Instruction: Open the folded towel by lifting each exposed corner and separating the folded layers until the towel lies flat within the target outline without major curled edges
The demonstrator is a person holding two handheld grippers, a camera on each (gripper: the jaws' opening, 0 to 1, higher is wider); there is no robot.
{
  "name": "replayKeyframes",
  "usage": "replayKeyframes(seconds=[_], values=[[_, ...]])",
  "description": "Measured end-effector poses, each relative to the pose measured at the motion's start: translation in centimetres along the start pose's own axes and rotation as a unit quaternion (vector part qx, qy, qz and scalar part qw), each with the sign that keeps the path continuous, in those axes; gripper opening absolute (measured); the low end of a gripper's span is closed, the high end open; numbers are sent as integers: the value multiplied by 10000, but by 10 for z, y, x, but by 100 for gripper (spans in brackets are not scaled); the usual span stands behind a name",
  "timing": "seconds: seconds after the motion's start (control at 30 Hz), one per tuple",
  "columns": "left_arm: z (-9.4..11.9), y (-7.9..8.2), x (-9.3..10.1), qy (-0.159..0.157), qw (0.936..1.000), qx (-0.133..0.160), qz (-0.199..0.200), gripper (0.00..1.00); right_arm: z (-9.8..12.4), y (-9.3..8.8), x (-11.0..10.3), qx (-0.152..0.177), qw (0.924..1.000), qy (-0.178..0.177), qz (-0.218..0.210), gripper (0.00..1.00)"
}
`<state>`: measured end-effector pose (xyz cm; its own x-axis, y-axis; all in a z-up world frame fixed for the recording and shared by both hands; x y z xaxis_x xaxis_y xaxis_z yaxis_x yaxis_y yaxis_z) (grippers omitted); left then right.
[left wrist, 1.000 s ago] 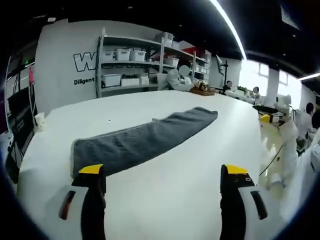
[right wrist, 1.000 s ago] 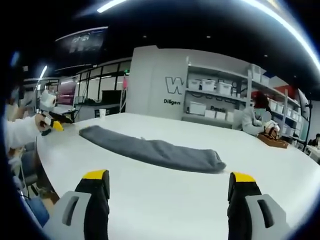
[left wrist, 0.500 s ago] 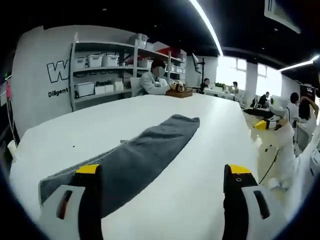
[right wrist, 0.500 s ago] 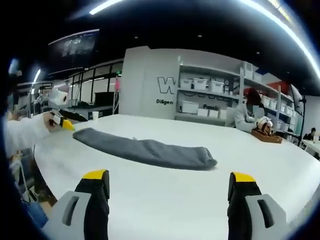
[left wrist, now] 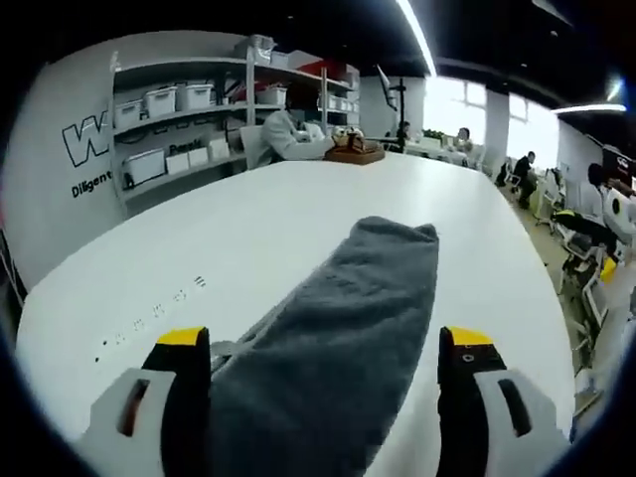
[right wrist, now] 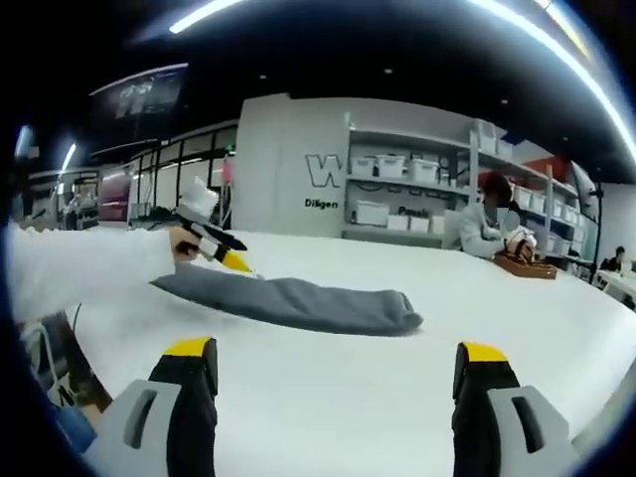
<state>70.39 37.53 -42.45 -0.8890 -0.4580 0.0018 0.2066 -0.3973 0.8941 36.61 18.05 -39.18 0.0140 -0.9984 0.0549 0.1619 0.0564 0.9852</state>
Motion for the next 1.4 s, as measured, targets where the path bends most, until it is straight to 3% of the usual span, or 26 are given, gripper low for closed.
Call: replayKeyframes(seconds=[0.1,0.3,0.57,0.67,0.8,0.87,1.1,1.27,1.4], values=[[-27,2,-4,49,10000,-30,13,87,3,0,8,37,9999,-94,-65,99],[-68,-7,-12,110,9990,-414,111,79,3,-2,12,26,9999,-149,-68,99],[-96,-15,-16,299,9980,-521,178,48,-2,-4,9,-12,10000,-41,-61,99],[-97,-16,-13,166,9981,-599,-25,20,-3,-5,10,-9,9999,-86,-73,99],[-92,-17,-13,110,9971,-741,-100,9,-2,-5,14,16,9998,-185,-104,99],[-86,-14,-8,65,9975,-686,-122,7,-2,-5,15,14,9997,-206,-107,99],[-60,-4,13,35,9948,-492,-892,6,-2,-4,11,-18,9998,-199,-39,99],[-45,-1,37,-216,9918,-255,-1231,6,-1,-3,9,-25,9998,-209,5,99],[-35,-9,62,-561,9897,-202,-1300,6,1,-1,8,0,9997,-230,42,98]])
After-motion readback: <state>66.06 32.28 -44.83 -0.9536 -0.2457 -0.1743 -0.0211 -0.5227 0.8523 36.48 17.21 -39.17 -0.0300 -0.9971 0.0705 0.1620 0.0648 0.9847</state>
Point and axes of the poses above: the point that each gripper's makers call its tool centre point, and the gripper's own axes: z roughly backward along the fingers, x roughly to its right, y roughly out of its top, the point moved 5 cm from there along z, roughly backward along the fingers, and after that the axes turned 3 degrees about x, right-handed, at the moved point
